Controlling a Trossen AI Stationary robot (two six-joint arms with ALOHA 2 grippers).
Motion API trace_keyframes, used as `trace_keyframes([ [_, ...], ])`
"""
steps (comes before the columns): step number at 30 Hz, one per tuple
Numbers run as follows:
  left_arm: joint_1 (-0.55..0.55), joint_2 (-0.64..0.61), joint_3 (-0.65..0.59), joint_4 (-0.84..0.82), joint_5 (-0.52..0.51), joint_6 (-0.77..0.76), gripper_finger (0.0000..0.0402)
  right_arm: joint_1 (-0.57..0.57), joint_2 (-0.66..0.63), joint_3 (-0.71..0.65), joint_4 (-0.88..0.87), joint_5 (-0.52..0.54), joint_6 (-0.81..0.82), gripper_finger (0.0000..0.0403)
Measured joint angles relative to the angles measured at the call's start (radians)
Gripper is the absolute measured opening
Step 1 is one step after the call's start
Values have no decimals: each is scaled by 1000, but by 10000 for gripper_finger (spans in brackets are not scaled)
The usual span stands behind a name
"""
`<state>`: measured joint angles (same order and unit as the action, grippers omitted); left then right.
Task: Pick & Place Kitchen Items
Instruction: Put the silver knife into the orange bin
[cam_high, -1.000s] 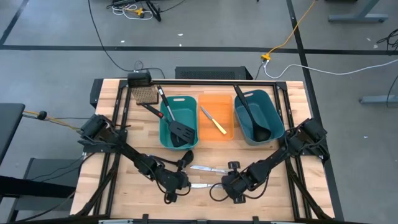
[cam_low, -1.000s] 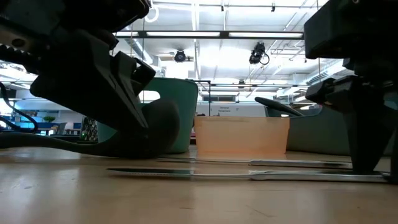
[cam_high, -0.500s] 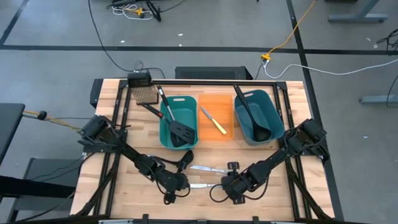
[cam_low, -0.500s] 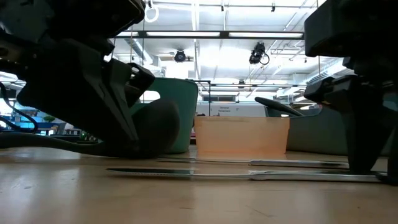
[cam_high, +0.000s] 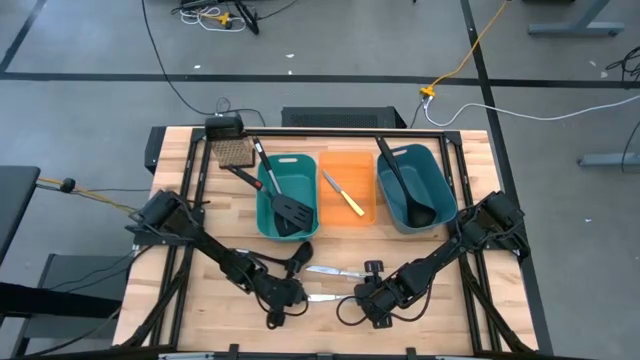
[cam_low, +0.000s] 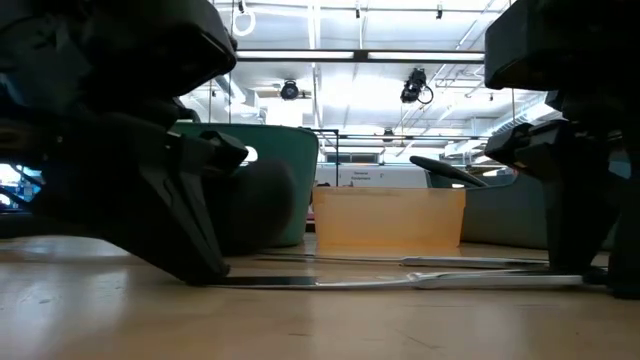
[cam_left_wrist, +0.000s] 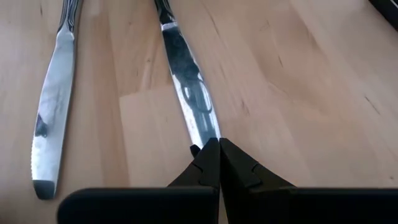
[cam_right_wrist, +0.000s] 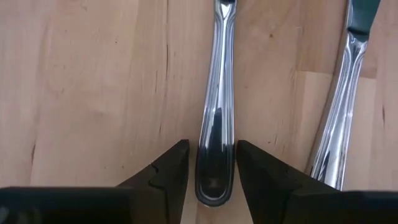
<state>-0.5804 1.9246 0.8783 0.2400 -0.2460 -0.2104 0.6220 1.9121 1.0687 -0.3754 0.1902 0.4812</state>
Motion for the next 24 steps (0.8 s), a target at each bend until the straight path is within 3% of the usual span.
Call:
trace_keyframes([
  [12, 0, 4, -2, -7, 3, -6, 2, -9, 2, 2, -12, -19, -19, 147],
  [19, 0, 5, -2, -6, 5, -6, 2, -28, 1, 3, -38, -40, -18, 82],
  [24, 0, 6, -3, -6, 7, -7, 2, -32, 1, 3, -40, -48, -18, 81],
])
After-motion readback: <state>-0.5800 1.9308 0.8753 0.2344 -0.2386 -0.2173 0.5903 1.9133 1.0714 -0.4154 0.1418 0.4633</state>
